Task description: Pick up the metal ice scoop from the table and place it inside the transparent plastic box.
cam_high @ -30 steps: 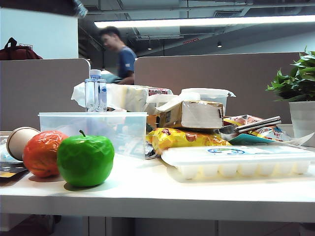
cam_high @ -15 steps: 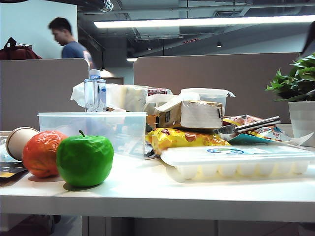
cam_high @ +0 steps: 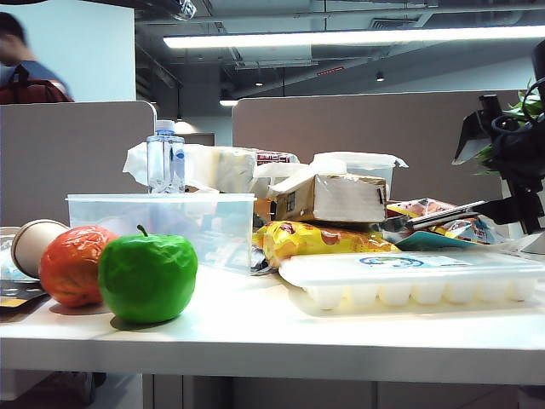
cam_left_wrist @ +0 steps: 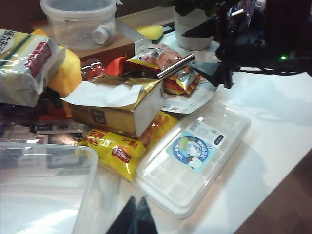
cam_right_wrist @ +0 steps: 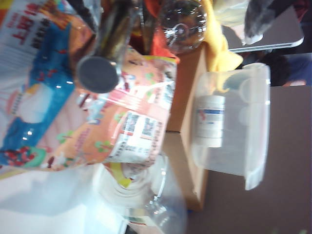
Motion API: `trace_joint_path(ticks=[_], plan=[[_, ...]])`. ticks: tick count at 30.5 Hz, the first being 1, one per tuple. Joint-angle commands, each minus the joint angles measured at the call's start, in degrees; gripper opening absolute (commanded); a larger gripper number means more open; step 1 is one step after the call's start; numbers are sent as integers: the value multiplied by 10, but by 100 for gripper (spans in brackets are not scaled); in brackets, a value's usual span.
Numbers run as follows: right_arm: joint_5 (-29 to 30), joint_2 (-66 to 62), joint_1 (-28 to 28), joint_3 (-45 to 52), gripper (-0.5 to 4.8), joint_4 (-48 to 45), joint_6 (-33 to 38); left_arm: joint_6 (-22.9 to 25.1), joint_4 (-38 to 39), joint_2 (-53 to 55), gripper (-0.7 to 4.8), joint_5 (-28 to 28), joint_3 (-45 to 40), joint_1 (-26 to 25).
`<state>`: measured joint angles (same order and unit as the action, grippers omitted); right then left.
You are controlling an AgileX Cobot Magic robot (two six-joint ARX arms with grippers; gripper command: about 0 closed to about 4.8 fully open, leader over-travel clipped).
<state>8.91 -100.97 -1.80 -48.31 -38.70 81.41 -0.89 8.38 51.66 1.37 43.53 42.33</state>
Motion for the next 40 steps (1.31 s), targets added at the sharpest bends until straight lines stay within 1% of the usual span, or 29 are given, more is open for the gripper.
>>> trace_joint_path(ticks=[1,9,12,15,18,21,29,36,40], plan=[[-16,3,0,-2,374,13,0,2,-7,-1,-5,1,3,-1],[-89,2,1,-2,374,16,0,2,-7,-1,-5,1,3,-1],[-104,1,1,-3,374,16,0,2,-7,-1,-5,1,3,-1],[-100,-3,0,-10,373,16,0,2,-7,-1,-5,1,3,-1],[-76,-16,-1,-32,373,26,0,2,-7,-1,-5,1,3,-1],[-64,-31,-2,-56,373,31,0,2,-7,-1,-5,1,3,-1],[-64,-34,-2,-61,373,60,0,2,-7,-1,-5,2,3,-1],[-74,-45,-2,-64,364,58,0,2,-7,-1,-5,1,3,-2],[-66,-61,-2,-69,362,50,1,2,-7,-1,-5,1,3,-2]])
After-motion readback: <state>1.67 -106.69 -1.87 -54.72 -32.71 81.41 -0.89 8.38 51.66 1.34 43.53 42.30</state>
